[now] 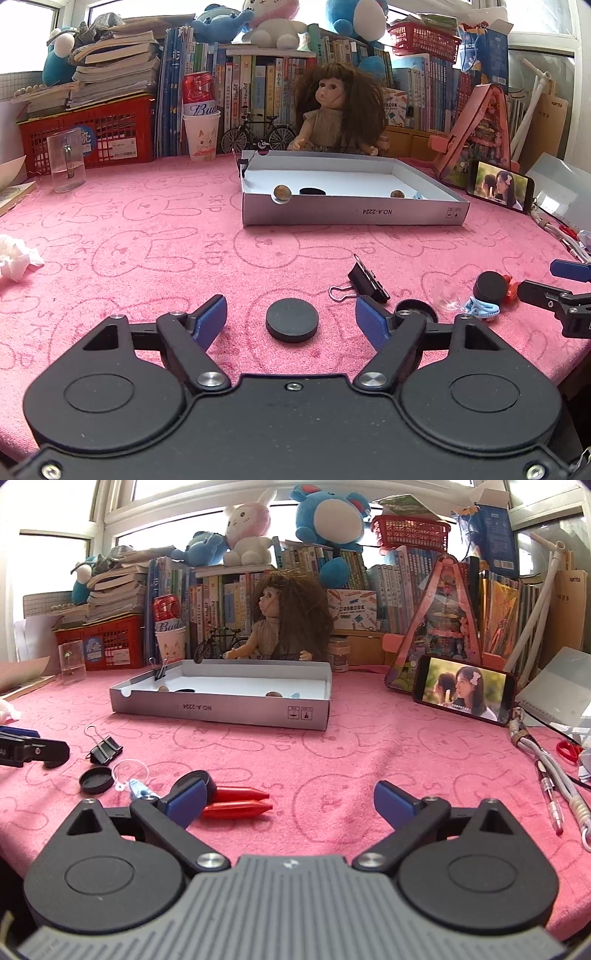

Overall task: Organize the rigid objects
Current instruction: 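Grasp the flat black disc with the left tool while the right tool grasps the red crayon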

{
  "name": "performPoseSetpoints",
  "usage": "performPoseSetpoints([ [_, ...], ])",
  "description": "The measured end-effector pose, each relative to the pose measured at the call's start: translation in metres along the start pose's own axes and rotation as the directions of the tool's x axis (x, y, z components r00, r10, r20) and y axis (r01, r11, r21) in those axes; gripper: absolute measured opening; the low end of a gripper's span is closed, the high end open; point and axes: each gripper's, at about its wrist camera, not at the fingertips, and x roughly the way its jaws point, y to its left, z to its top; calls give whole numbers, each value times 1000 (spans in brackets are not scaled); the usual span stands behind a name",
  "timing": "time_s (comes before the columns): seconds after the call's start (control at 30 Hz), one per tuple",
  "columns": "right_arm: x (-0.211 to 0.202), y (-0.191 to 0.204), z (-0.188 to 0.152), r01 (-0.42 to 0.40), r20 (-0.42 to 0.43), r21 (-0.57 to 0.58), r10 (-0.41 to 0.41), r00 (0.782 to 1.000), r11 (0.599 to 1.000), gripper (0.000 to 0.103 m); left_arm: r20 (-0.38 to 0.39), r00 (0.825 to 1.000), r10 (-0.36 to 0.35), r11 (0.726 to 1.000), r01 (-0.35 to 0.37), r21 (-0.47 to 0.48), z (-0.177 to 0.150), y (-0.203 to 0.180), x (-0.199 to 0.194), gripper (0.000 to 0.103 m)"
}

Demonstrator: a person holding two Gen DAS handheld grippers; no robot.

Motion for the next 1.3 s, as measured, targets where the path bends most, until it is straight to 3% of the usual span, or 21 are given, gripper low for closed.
performPoseSetpoints([
  [0.53, 10, 14, -4, -54, -38, -46, 52, 998, 997, 85, 6, 1000, 21, 999, -21, 38, -5, -6, 2, 49],
  [1.3, 15, 17, -3, -42, -55, -19, 41, 998, 999, 89, 35, 998, 50, 997, -52, 59, -12, -14, 4, 49],
])
